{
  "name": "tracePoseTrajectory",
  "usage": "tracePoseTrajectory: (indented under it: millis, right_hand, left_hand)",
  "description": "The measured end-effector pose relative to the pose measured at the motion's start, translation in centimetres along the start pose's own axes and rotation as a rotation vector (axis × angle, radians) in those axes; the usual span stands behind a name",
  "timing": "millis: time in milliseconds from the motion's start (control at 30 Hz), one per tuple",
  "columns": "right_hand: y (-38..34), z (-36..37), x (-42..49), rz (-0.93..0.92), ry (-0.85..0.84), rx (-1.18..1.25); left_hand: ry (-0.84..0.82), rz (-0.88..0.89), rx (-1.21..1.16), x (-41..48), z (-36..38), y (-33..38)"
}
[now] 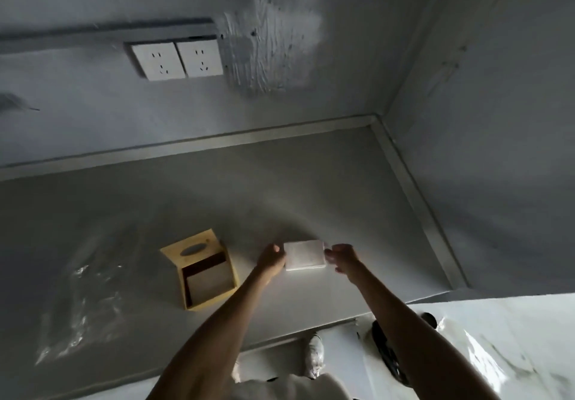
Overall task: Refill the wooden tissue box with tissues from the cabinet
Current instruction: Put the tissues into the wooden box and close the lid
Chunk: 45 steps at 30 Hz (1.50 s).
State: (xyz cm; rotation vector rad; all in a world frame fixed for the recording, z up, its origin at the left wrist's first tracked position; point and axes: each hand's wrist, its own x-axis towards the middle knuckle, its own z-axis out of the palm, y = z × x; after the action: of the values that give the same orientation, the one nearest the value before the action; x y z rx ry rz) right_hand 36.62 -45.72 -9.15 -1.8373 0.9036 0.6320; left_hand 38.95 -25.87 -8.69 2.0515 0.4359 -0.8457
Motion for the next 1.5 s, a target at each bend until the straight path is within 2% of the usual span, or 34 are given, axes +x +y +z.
tracePoseTrajectory:
  millis: [67, 200, 400, 500, 600, 733, 833, 1000, 1167, 1300, 1400, 1500]
  right_hand:
    - [0.1, 0.0, 0.3, 0.000, -0.051, 0.133]
    - [0.1, 0.0, 0.0, -0.061, -0.138, 0.244]
    - [2.0, -0.3, -0.1, -0.193, -0.149, 0.167]
    - [3.2, 0.0, -0.5, -0.306, -0.072, 0.131]
    - [4.7, 0.4, -0.9, -0.455, -0.036, 0.097]
    - [6.6, 0.0, -1.3, -0.600, 0.000, -0.159]
    - [6.9, -0.3, -2.3, -0.640, 0.004, -0.357]
    - [5.5, -0.4, -3.1, -0.778, 0.138, -0.543]
    - [5.2, -0.1, -3.5, -0.844, 0.121, -0.676]
    - [4.7, 0.5, -3.7, -0.940, 0.227, -0.760]
    - [4.5, 1.3, -3.3, -0.946, 0.228, -0.929]
    - [3.7, 2.1, -3.5, -0.972, 0.201, -0.934]
  left_hand:
    - [-0.031, -0.021, -0.073, 0.3, 0.9, 0.7]
    - [-0.048, 0.021, -0.162, -0.3, 2.0, 1.5]
    - [-0.018, -0.018, -0.233, -1.6, 2.9, 0.2]
    - [-0.020, 0.052, -0.151, -2.1, 3.4, -0.7]
    - [0.049, 0.131, 0.044, -0.5, 4.4, -3.3]
    - [0.107, 0.257, 0.197, -4.0, 4.8, -3.2]
    - [0.074, 0.364, 0.243, -4.9, 5.3, -3.6]
    - [0.146, 0.367, 0.282, -4.7, 5.5, -3.7]
    - [0.141, 0.421, 0.306, -4.5, 5.8, -4.0]
    - [0.174, 0.395, 0.289, -4.2, 5.6, -3.9]
    - [0.104, 0.387, 0.290, -4.3, 5.4, -3.9]
    - [0.107, 0.400, 0.324, -5.3, 4.7, -4.1]
